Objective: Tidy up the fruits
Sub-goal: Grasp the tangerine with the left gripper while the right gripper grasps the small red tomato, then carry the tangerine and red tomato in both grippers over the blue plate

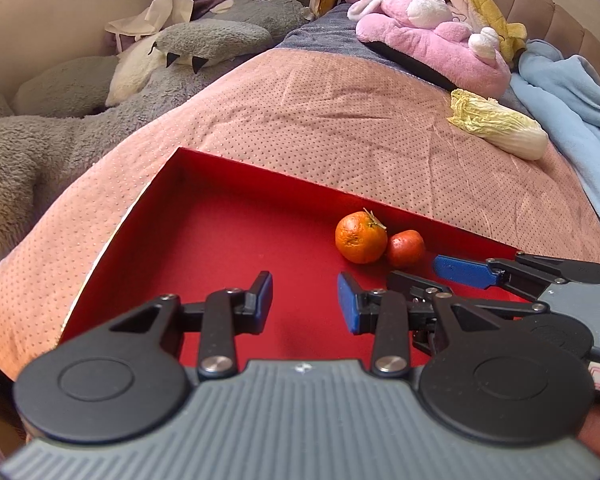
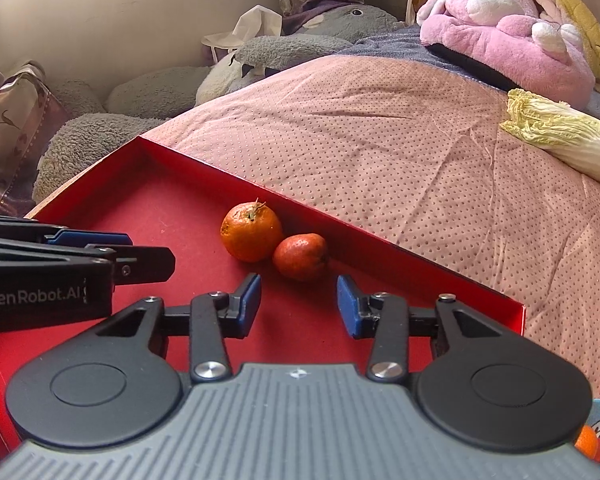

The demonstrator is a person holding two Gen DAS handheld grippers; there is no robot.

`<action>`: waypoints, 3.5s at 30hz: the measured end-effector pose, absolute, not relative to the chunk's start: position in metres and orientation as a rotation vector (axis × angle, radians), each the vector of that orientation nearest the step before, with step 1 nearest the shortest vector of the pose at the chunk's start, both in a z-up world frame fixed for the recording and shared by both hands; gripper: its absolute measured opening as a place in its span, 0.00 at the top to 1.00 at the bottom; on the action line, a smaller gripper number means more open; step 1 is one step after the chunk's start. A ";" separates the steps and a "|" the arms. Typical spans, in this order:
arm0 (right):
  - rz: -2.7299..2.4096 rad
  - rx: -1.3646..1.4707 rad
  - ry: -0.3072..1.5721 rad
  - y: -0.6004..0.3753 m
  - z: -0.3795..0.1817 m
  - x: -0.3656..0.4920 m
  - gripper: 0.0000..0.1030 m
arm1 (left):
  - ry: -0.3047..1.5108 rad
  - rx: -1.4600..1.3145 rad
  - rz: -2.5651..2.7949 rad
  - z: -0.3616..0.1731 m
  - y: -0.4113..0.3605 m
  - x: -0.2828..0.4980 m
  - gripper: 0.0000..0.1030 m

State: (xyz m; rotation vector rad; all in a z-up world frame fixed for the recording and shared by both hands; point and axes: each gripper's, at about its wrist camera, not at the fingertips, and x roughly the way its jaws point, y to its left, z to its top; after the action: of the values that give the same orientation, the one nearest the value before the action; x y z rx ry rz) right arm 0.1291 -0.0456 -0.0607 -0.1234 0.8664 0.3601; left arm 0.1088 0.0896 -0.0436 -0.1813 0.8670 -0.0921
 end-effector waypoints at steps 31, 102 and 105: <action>0.361 -0.060 0.880 -0.081 -0.049 0.091 0.63 | 0.881 -0.159 -0.160 -0.049 0.059 0.133 0.62; 0.357 -0.017 0.791 -0.112 0.008 -0.024 0.63 | 0.834 -0.079 -0.056 -0.027 0.040 0.079 0.61; 0.356 -0.014 0.785 -0.114 0.009 -0.026 0.63 | 0.829 -0.077 -0.059 -0.025 0.038 0.076 0.61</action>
State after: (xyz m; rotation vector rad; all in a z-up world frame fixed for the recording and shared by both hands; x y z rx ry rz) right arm -0.0261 -0.1136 0.0094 -0.0144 0.7853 0.3563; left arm 0.0764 0.0376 -0.0250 -0.0770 0.8290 -0.0586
